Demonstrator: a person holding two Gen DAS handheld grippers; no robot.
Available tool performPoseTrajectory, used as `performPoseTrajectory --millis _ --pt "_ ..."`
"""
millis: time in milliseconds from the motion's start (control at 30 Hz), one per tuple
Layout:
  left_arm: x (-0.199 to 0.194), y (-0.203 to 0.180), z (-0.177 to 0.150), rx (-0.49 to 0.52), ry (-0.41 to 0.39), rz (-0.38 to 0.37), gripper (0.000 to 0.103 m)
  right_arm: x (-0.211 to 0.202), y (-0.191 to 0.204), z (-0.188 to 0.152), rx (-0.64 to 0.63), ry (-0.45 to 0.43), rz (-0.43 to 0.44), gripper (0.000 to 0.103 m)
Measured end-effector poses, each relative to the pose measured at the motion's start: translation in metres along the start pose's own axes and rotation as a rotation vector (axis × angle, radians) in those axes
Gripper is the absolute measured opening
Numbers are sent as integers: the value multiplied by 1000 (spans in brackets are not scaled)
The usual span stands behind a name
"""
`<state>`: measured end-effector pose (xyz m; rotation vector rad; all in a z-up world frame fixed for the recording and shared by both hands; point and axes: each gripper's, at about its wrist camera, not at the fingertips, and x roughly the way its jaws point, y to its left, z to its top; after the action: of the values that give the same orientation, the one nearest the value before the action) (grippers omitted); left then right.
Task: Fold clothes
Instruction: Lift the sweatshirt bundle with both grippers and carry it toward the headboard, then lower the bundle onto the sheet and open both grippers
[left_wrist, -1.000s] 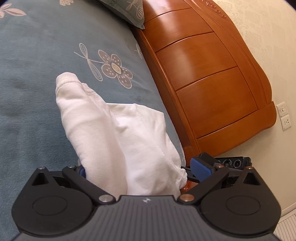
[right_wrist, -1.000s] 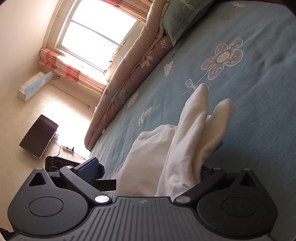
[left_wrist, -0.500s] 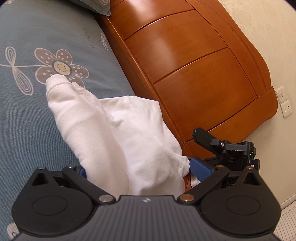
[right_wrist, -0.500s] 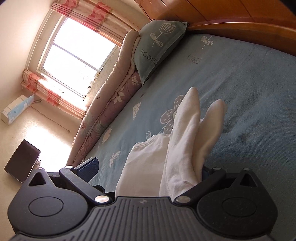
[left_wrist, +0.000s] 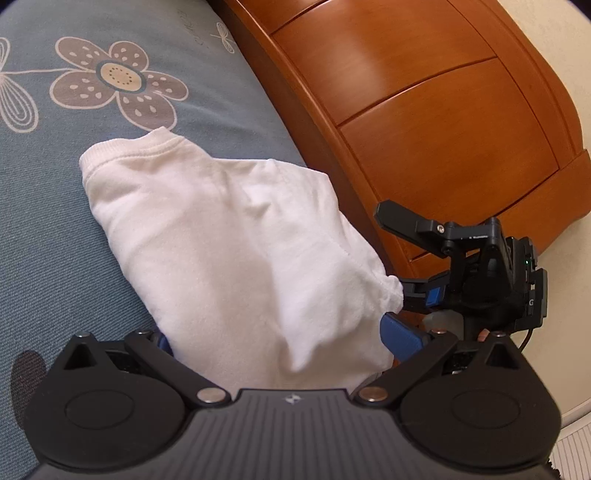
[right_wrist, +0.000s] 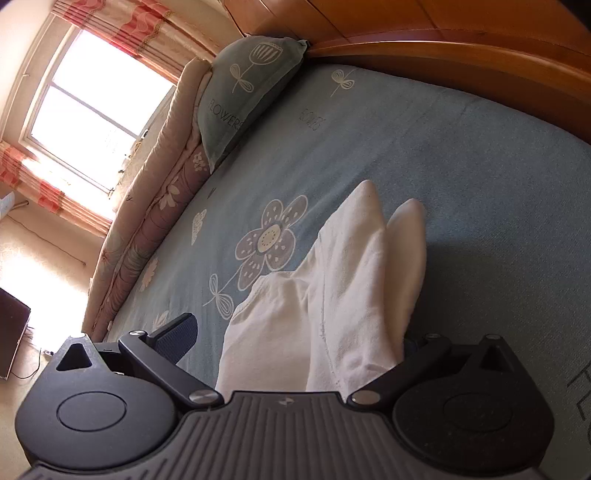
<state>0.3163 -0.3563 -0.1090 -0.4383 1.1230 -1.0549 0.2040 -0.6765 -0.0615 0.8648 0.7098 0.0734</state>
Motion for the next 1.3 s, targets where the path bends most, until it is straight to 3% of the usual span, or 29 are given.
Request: performPoseTrajectory --millis 100,267,433,533,667,1067,1300 --pt "-18 4 -6 54 12 38 101 -10 -15 -5 22 -35 -54 103" --pt "-62 6 -17 157 -33 120 101 -73 -29 -31 89 -219 -135 103" --pt "-77 4 -28 176 -39 132 102 -105 -49 -101 202 -313 -78 103" --pt "-72 6 -33 157 -17 119 102 -94 -68 -128 284 -332 -19 103" --pt "-67 3 -41 148 6 107 102 -72 -76 -133 341 -408 -23 103" --pt "-67 5 -50 119 22 104 102 -44 -47 -140 255 -393 -3 103" --pt "-80 9 -56 119 14 101 102 -34 -58 -140 330 -444 86 103"
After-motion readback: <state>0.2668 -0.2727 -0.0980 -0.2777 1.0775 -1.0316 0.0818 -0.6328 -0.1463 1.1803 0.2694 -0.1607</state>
